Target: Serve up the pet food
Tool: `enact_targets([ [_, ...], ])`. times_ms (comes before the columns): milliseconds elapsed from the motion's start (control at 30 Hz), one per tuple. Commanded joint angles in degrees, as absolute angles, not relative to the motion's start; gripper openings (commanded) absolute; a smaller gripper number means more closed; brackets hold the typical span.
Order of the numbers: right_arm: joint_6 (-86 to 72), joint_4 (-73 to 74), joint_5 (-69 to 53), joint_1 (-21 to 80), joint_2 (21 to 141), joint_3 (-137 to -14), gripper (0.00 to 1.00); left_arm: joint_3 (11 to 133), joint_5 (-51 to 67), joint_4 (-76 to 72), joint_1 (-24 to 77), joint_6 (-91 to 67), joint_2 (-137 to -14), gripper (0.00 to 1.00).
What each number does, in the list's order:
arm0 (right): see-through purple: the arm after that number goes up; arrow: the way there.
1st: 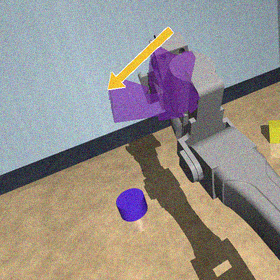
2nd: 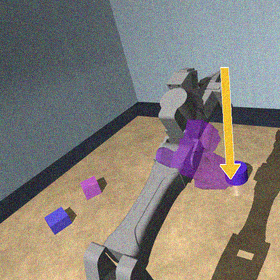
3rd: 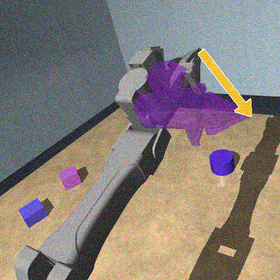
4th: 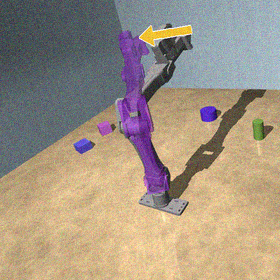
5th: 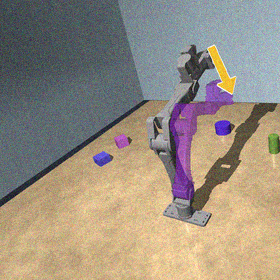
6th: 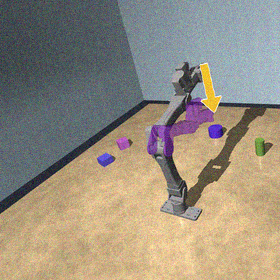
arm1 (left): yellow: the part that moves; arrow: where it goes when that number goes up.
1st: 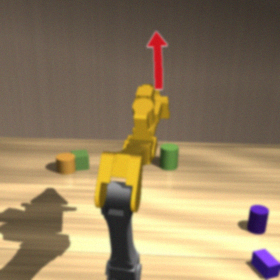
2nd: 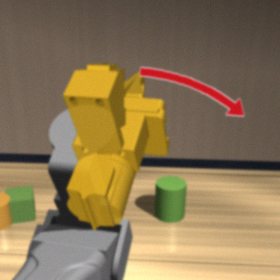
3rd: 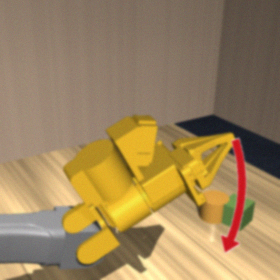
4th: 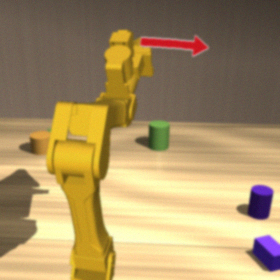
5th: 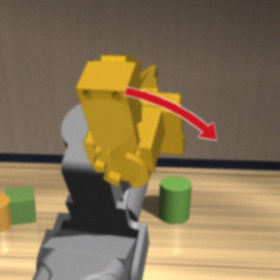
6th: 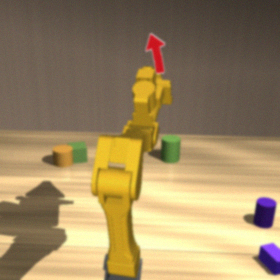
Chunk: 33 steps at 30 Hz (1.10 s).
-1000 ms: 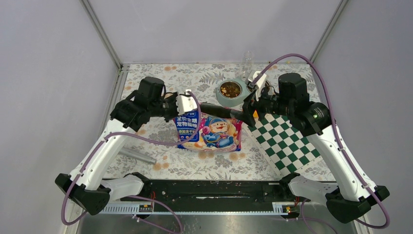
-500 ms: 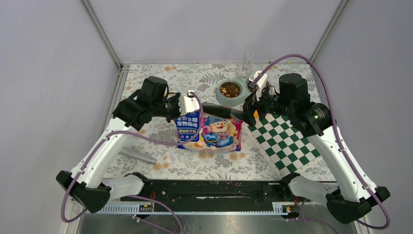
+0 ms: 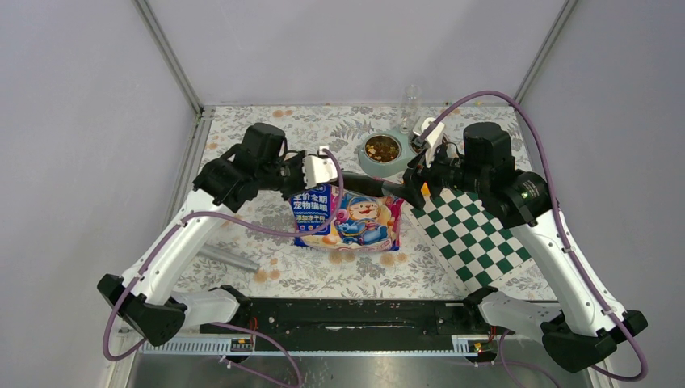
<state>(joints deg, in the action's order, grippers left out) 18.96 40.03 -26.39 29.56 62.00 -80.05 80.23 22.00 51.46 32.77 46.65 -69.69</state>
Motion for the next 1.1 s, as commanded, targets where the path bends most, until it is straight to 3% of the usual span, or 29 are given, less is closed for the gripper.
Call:
enact_targets([
  [0, 20.0, 38.3, -25.3, 30.1, 61.2, -80.2, 0.82, 82.8, 22.1, 48.1, 33.5, 46.5, -70.0, 0.19],
  [33, 20.0, 38.4, -25.2, 30.1, 61.2, -80.2, 0.82, 82.8, 21.9, 48.1, 33.6, 46.6, -70.0, 0.06],
  [67, 20.0, 38.3, -25.1, 30.0, 61.1, -80.2, 0.82, 82.7, 21.7, 48.2, 33.6, 46.6, -69.9, 0.0],
  [233, 20.2, 38.3, -24.7, 30.0, 60.7, -79.8, 0.82, 82.6, 21.6, 48.0, 33.7, 46.6, -69.4, 0.0],
  [267, 20.2, 38.3, -24.7, 30.1, 60.6, -79.7, 0.83, 82.4, 21.6, 47.6, 33.7, 46.2, -69.5, 0.02],
  [367, 20.2, 38.4, -24.7, 30.1, 60.4, -79.5, 0.83, 82.5, 21.7, 47.1, 34.1, 45.4, -70.0, 0.22],
  [633, 20.5, 38.2, -24.5, 30.1, 60.3, -79.2, 0.83, 83.0, 21.9, 45.6, 35.4, 44.7, -71.2, 0.26],
  [700, 20.5, 38.2, -24.4, 30.0, 60.4, -79.4, 0.83, 83.3, 22.2, 45.6, 35.6, 44.9, -71.3, 0.21],
  [767, 20.6, 38.2, -24.3, 30.0, 60.3, -79.4, 0.83, 83.2, 22.1, 45.6, 35.8, 45.0, -71.4, 0.0],
  [933, 20.9, 38.2, -24.0, 30.1, 60.0, -79.3, 0.83, 82.8, 22.2, 45.5, 35.7, 45.0, -71.1, 0.0],
  [967, 21.0, 38.3, -24.0, 30.1, 60.0, -79.2, 0.83, 82.9, 22.3, 45.5, 35.8, 44.9, -71.3, 0.0],
  [1000, 21.0, 38.3, -23.9, 30.1, 59.9, -79.3, 0.83, 83.0, 22.3, 45.5, 35.9, 44.6, -71.5, 0.13],
  [1067, 21.0, 38.2, -23.9, 30.1, 59.9, -79.3, 0.83, 83.3, 22.3, 45.5, 36.2, 44.0, -72.0, 0.25],
])
